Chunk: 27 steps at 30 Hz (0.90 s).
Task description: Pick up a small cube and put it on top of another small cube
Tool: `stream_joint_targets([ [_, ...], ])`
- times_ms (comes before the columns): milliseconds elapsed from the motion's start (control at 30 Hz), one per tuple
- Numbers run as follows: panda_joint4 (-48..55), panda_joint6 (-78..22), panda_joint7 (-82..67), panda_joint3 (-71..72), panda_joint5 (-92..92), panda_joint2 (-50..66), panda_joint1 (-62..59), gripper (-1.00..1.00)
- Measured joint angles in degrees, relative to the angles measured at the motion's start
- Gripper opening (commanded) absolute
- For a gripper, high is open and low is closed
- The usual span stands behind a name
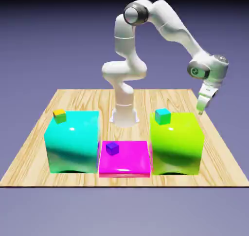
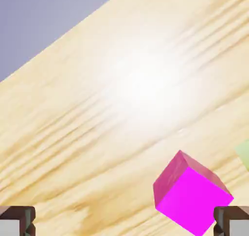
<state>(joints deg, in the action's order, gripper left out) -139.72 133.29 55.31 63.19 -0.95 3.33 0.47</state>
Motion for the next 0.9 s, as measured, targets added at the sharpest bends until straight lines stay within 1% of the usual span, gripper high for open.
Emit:
stream_joint_targets([
  [667,-10.7,14.9,32.3,41.5,-29.8,5.1,-40.8,0.00],
  [900,-14.8,25.7,49.4,48.2,-38.4,-0.7,-52.5,0.00],
])
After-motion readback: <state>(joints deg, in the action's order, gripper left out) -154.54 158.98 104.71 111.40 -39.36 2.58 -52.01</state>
